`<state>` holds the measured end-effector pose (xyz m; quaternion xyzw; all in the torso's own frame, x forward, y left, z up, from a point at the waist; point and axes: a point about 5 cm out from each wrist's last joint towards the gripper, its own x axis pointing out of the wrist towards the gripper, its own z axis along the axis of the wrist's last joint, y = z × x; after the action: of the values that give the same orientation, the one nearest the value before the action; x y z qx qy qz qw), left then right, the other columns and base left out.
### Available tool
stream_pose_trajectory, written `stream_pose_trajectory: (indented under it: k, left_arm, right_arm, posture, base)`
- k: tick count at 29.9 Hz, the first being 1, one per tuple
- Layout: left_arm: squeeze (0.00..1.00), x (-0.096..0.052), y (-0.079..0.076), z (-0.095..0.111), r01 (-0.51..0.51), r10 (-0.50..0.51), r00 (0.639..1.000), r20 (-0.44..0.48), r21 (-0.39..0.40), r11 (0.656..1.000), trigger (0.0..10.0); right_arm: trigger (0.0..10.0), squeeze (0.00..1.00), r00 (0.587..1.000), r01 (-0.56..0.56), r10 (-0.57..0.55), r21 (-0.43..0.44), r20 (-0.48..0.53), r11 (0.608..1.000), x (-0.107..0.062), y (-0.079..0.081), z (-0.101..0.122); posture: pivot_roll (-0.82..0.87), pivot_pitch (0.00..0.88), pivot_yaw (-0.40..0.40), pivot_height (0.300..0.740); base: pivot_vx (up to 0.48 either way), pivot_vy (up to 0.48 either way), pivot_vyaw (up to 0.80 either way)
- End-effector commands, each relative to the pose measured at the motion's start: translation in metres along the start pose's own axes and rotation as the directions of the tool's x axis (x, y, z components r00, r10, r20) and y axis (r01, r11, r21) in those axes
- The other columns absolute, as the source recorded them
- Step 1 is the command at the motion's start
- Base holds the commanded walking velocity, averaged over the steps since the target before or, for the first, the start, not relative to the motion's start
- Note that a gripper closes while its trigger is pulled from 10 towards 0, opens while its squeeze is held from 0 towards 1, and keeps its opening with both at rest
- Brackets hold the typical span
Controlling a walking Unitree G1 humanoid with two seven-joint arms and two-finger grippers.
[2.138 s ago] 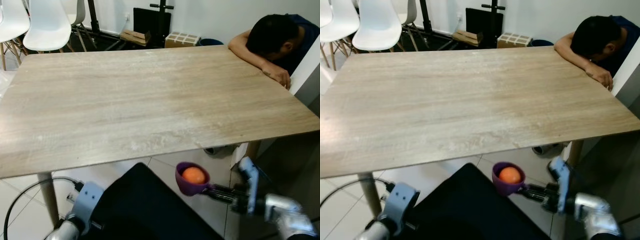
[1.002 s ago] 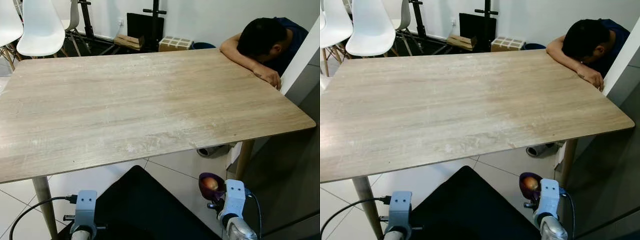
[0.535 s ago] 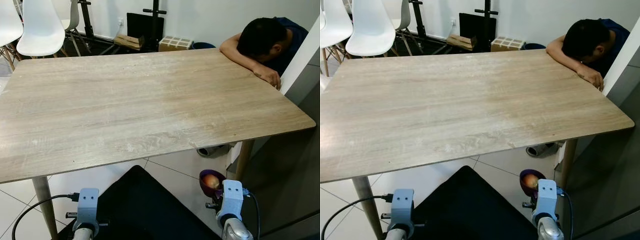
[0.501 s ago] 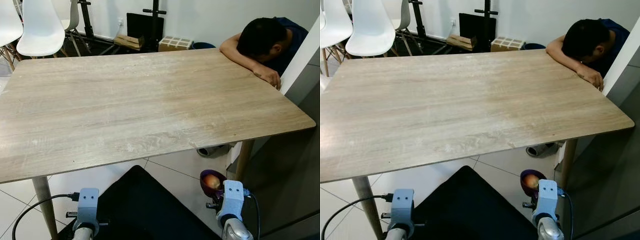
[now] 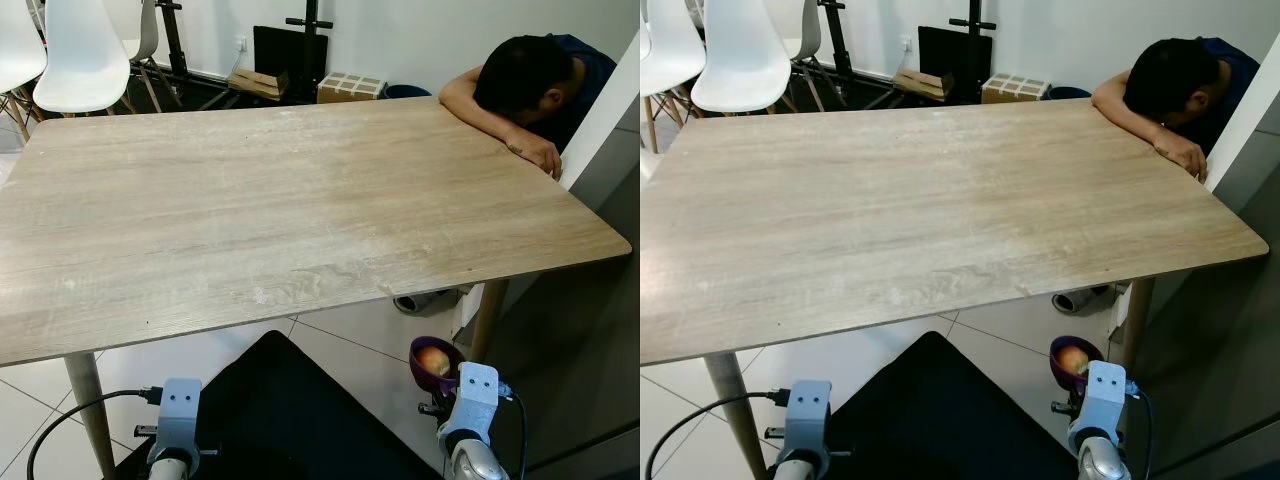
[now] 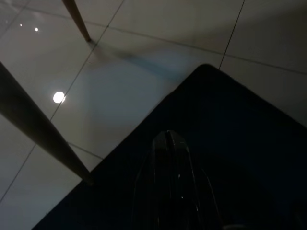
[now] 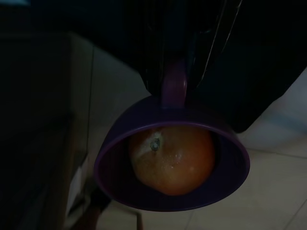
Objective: Restocking fridge
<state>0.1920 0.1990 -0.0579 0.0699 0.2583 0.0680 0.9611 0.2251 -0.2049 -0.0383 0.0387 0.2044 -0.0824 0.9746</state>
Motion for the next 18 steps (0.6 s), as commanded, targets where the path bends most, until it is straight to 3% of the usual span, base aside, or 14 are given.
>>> stream_pose_trajectory:
  k: [1,9,13,15,18]
  left_arm:
    - [0.0,-0.003,-0.001,-0.006,-0.014,0.014,1.0,-0.026,-0.022,1.0,10.0]
    - [0.0,-0.007,0.018,-0.019,-0.046,0.046,0.994,-0.101,-0.004,0.999,10.0]
    - [0.0,-0.008,0.022,-0.022,-0.056,0.055,0.992,-0.117,-0.012,0.998,10.0]
    - [0.0,-0.009,0.023,-0.023,-0.062,0.06,0.99,-0.125,-0.012,0.998,10.0]
    - [0.0,-0.009,0.023,-0.024,-0.062,0.059,0.99,-0.129,-0.013,0.998,10.0]
  right_arm:
    - [10.0,0.0,0.998,-0.015,0.017,-0.022,0.067,1.0,-0.001,0.0,0.006]
    - [10.0,0.0,0.991,-0.102,0.108,-0.077,0.084,0.992,-0.007,0.001,0.003]
    - [10.0,0.0,0.994,-0.105,0.106,-0.095,0.01,0.99,-0.01,0.003,-0.009]
    - [10.0,0.0,0.993,-0.046,0.035,-0.1,-0.11,0.994,-0.011,0.0,-0.022]
    - [10.0,0.0,0.995,-0.062,0.05,-0.138,-0.09,0.988,-0.013,0.002,-0.022]
  posture:
    - [-0.06,0.075,-0.048,0.731]
    - [-0.06,0.072,-0.045,0.731]
    - [-0.06,0.076,-0.05,0.731]
    - [-0.06,0.073,-0.052,0.731]
    - [-0.06,0.073,-0.048,0.731]
  base:
    - [0.0,0.0,0.0]
    - [0.0,0.0,0.0]
    - [0.0,0.0,0.0]
    - [0.0,0.0,0.0]
    - [0.0,0.0,0.0]
